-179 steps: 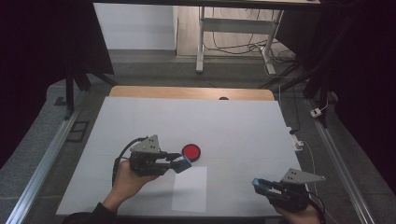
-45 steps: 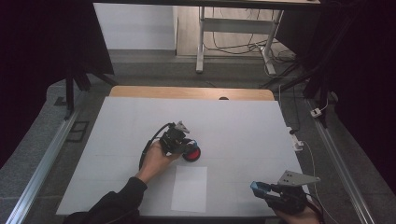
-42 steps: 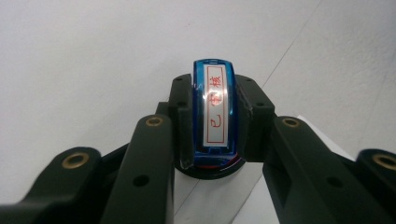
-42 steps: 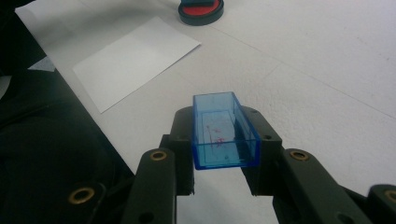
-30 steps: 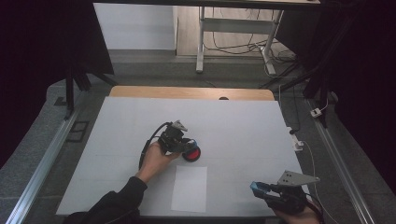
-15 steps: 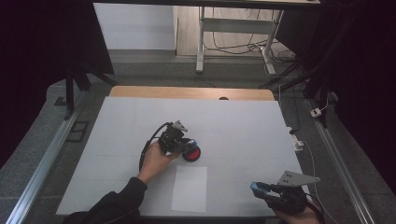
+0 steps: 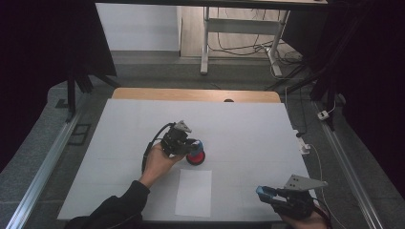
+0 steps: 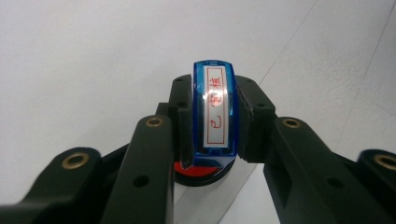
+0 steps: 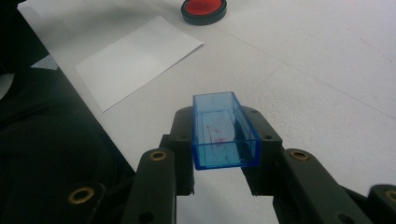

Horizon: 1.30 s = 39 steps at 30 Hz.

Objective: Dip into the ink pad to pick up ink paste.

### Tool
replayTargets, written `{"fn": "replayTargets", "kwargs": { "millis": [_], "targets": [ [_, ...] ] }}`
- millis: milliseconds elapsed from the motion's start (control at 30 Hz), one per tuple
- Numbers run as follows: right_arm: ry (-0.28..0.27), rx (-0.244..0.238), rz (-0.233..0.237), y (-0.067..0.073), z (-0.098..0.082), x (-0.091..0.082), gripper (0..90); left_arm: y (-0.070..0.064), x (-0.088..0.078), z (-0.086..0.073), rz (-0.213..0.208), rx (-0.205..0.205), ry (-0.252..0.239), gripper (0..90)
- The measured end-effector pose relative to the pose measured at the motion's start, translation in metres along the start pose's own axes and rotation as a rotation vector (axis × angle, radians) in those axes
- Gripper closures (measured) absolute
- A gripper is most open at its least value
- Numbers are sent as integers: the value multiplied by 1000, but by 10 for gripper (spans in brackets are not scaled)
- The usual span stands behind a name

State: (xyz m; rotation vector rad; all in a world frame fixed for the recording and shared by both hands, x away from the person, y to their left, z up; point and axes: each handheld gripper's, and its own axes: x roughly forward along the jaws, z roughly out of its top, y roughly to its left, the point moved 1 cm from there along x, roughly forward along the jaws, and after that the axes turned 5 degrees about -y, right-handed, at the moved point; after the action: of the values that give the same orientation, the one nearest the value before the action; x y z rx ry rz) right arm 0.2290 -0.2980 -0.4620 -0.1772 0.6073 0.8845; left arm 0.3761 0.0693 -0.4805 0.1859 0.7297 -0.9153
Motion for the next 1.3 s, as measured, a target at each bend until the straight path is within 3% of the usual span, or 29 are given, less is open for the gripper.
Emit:
{"fn": "replayTargets", "kwargs": {
  "millis": [733, 1100, 1300],
  "targets": [
    [2, 1, 2, 0, 0, 0, 684, 2, 13, -7, 0, -5, 47, 711],
    [2, 0, 4, 1, 0, 1, 684, -8, 15, -6, 48, 50, 61, 713],
    [2, 0, 4, 1, 0, 1, 684, -19, 17, -5, 100, 116, 81, 713]
  ]
}}
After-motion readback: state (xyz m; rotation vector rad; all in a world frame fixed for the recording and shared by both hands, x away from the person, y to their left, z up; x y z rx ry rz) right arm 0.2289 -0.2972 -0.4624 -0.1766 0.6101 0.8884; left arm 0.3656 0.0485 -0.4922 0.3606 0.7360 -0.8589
